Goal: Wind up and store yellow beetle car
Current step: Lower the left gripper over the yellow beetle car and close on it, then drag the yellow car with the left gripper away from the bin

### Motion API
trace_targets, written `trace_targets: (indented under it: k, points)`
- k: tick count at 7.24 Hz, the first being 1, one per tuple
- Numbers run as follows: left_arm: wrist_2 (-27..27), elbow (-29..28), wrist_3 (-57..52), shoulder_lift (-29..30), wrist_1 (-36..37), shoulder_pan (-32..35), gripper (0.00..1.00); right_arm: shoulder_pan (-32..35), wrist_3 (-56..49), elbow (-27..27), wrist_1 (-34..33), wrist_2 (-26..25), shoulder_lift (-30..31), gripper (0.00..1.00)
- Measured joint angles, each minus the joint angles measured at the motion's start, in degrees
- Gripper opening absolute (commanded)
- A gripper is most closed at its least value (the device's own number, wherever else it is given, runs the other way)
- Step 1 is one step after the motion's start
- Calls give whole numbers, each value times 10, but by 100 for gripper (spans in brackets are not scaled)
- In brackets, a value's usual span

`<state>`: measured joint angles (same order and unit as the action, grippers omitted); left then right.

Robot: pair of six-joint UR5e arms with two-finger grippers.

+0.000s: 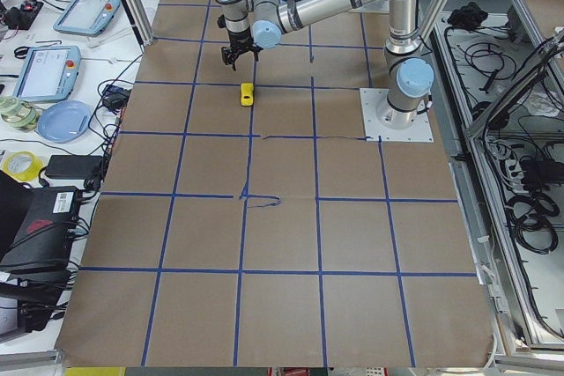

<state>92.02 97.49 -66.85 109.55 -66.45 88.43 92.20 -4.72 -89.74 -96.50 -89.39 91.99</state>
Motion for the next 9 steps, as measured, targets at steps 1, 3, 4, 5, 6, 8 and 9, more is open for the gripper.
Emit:
trace_targets:
  k: [1, 3, 4, 5, 6, 8, 9]
  points:
    - [11, 5, -55, 8, 11, -2, 100, 0, 0, 0, 0, 0, 0, 100]
    - [14, 24, -134, 22, 39, -11, 100, 0, 0, 0, 0, -1, 0, 100]
    - [15, 44, -158, 27, 66, -14, 100, 0, 0, 0, 0, -1, 0, 100]
    - [16, 62, -170, 30, 99, -15, 100, 0, 0, 0, 0, 0, 0, 100]
    - [15, 74, -178, 33, 122, -15, 100, 0, 0, 0, 0, 0, 0, 100]
    - [14, 82, -214, 38, 148, -15, 100, 0, 0, 0, 0, -1, 0, 100]
    - [13, 86, -225, 39, 153, -15, 100, 0, 0, 0, 0, -1, 0, 100]
